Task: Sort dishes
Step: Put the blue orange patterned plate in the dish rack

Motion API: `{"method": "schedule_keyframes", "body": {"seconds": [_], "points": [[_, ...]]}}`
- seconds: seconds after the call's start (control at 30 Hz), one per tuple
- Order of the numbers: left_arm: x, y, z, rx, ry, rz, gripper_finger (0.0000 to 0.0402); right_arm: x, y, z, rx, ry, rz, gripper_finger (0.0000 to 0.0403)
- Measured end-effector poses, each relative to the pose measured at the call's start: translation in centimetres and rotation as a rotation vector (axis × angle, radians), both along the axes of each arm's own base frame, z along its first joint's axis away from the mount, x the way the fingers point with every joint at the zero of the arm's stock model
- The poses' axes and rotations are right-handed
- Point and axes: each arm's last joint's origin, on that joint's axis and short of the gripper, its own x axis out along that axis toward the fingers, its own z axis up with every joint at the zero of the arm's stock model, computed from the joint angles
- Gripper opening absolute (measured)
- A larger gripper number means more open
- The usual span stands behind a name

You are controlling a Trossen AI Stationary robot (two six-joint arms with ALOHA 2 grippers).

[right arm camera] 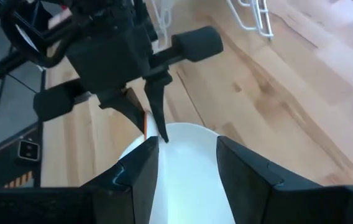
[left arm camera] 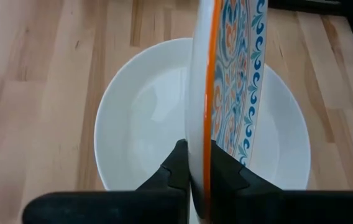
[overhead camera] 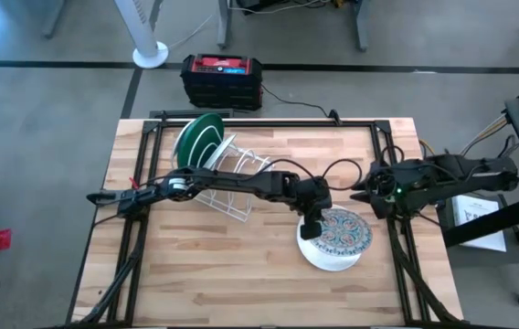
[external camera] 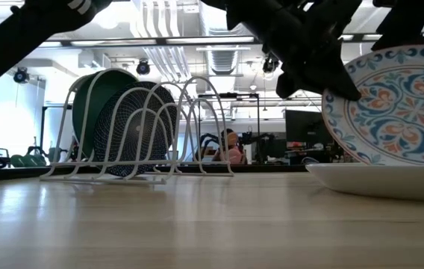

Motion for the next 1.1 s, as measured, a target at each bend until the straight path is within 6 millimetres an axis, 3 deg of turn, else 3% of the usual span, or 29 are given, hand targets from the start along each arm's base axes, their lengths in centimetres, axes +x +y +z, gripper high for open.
{"method": "schedule_keyframes", "body": {"seconds": [0.53,1.1], "points": [[-0.3,-0.1,0.8,0.019,-0.01,0.018,0.0007,-1.9,-0.4,0.5,0.002,-0.076,-0.016,0.0152],[-1.1,-0.6,2.8,0.049,-0.023,0.022,0.0005,-1.9,-0.4,0.4,0.002,-0.074,-0.016,0.0154]]}}
